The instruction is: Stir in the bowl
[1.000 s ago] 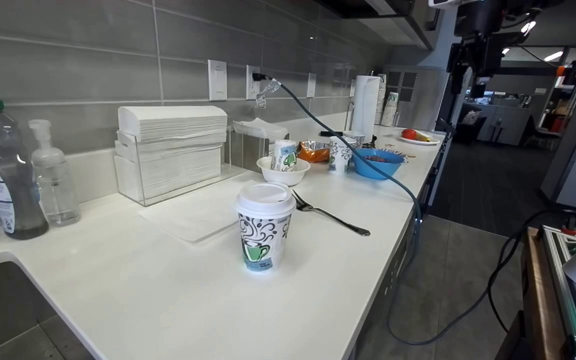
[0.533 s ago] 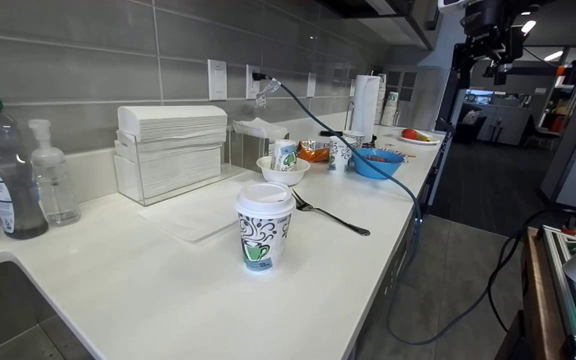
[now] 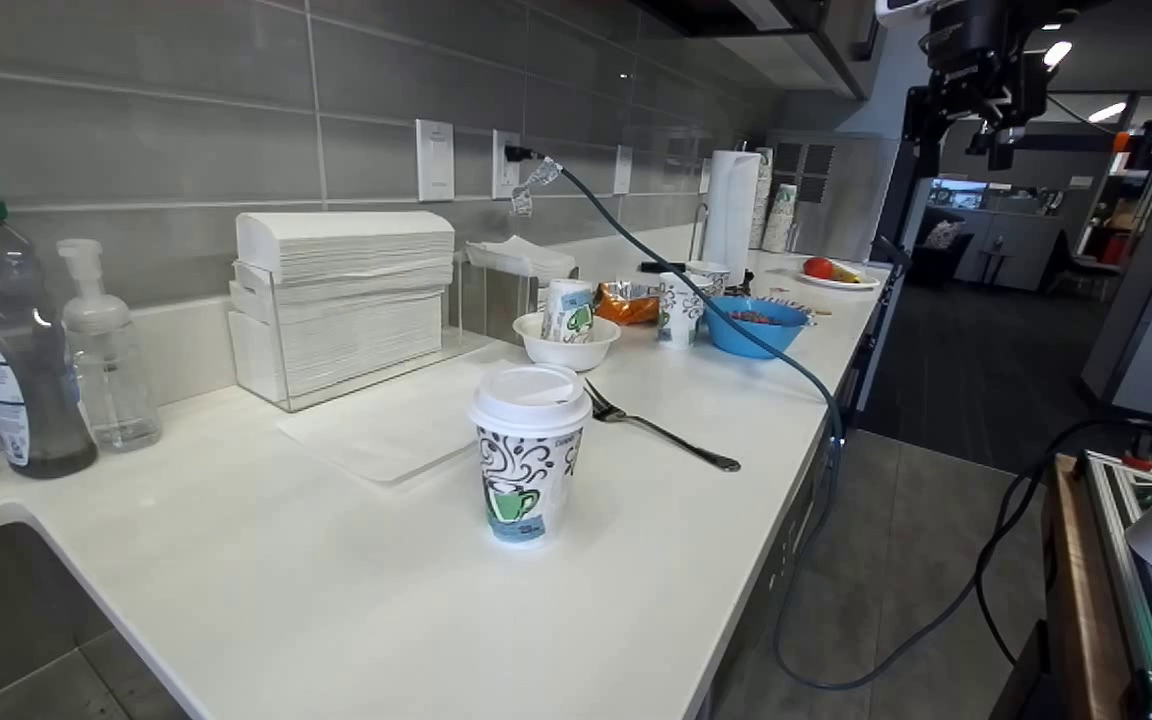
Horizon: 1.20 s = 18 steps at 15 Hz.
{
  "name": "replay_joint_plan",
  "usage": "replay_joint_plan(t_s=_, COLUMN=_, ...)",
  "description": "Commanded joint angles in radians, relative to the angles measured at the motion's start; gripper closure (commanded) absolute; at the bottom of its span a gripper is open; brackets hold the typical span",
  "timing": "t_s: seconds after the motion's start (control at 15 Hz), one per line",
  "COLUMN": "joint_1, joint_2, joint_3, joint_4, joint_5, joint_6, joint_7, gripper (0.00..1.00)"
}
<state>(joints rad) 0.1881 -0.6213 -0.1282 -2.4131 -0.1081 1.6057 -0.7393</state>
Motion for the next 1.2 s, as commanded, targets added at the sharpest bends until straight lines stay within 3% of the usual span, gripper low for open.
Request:
replay_joint_plan(t_s=0.0, joint_1=-0.025, joint_2=0.009, joint_3=0.003, joint_4=0.013, joint_5=0.001, joint_6=-0.009, joint_7=-0.015, gripper=0.0)
replay_joint_plan(t_s=0.33, joint_1=-0.125, joint_2=0.049, joint_3=-0.121, joint_4=0.083, joint_5=-0.113, joint_6=0.004, joint_7=-0.189, gripper=0.0)
replay_joint_plan(t_s=0.53, joint_1=-0.168, joint_2=0.113, joint_3=-0.197, joint_4=0.139, joint_5=-0.212, joint_6=0.053, joint_7=-0.389, gripper=0.0)
replay_joint_plan(t_s=0.8, joint_1=-0.226, joint_2=0.239, joint_3=-0.257, joint_4=0.188, joint_5=-0.237, joint_6=0.257, joint_7=-0.517, gripper=0.0)
replay_joint_plan(t_s=1.13, joint_1=-0.324, joint_2=0.441, joint_3=-0.265, joint_4=0.212, joint_5=-0.22, joint_6=0.534, joint_7=-0.484, gripper=0.0)
